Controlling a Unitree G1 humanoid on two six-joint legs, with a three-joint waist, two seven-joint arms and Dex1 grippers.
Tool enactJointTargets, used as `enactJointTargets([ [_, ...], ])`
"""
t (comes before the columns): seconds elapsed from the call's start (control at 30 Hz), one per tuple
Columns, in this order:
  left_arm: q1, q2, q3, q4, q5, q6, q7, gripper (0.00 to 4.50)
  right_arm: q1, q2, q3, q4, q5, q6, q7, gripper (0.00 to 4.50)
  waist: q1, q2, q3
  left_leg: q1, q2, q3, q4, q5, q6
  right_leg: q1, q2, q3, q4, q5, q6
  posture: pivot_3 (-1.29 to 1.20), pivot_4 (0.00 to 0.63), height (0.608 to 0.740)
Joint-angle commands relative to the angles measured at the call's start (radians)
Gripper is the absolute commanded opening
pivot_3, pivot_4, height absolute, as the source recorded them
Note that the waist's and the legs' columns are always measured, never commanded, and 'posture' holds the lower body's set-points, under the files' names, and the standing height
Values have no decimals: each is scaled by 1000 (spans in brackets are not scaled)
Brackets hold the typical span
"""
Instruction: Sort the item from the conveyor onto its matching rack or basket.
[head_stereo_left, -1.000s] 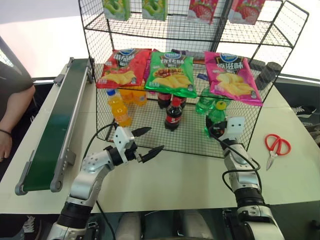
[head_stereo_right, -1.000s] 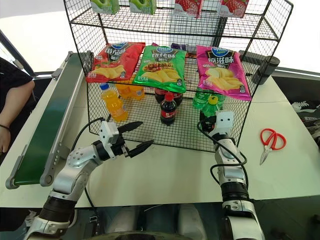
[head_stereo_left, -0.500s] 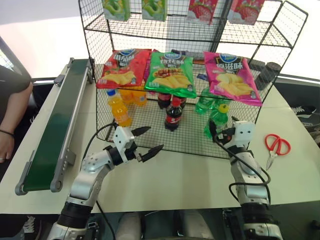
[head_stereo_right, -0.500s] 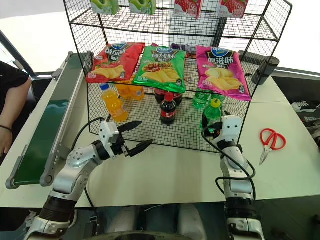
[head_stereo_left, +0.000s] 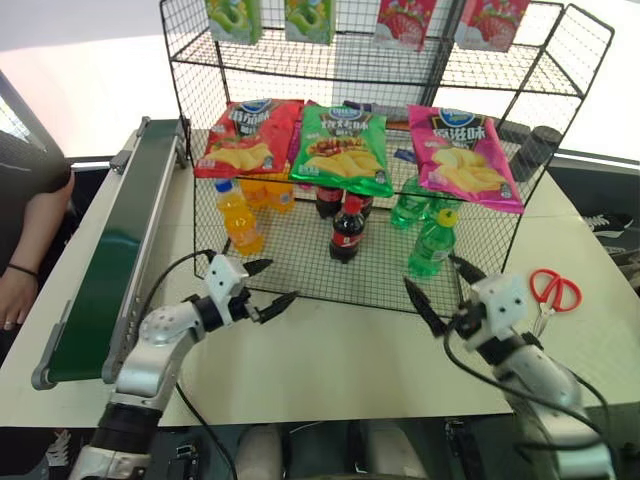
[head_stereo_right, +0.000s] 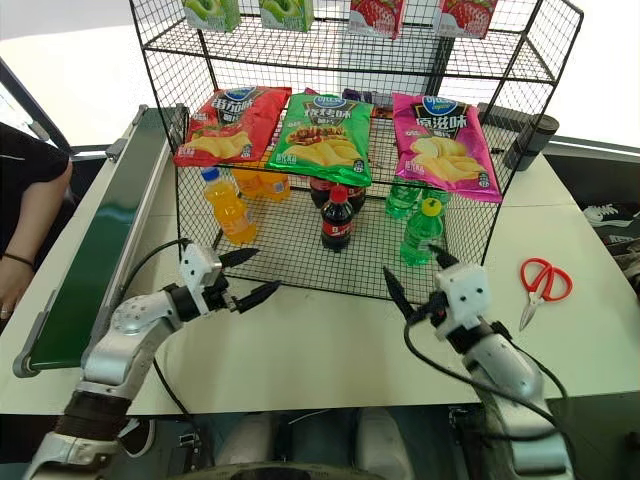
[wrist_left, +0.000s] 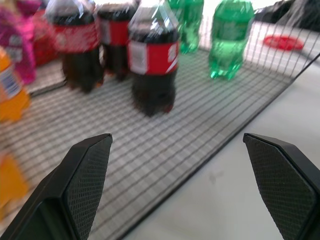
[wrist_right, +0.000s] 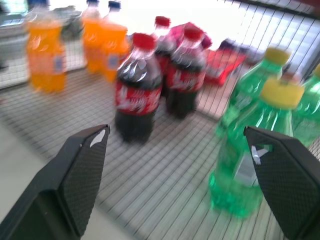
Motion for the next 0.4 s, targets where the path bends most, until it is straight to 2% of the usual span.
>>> enactJointTargets([
  [0.03, 9, 47, 49, 10, -3, -30, -32, 4500, 63, -41, -123, -61, 107, 20, 64, 4464, 0, 0, 0, 0, 0, 0, 0, 0, 0, 0, 0, 0, 0, 0, 0, 0, 150, 740],
  [0.2, 19, 86, 81, 43, -7, -41, -57, 4500, 112, -69, -218, -33, 150, 35, 102, 4464, 0, 0, 0, 1, 0, 0, 0, 0, 0, 0, 0, 0, 0, 0, -1, 0, 150, 740],
  [0.4, 26, 92, 85, 52, 4, -57, -62, 4500, 104, -68, -224, -20, 151, 45, 116, 4464, 0, 0, 0, 1, 0, 0, 0, 0, 0, 0, -1, 0, 0, 0, -1, 0, 150, 740],
])
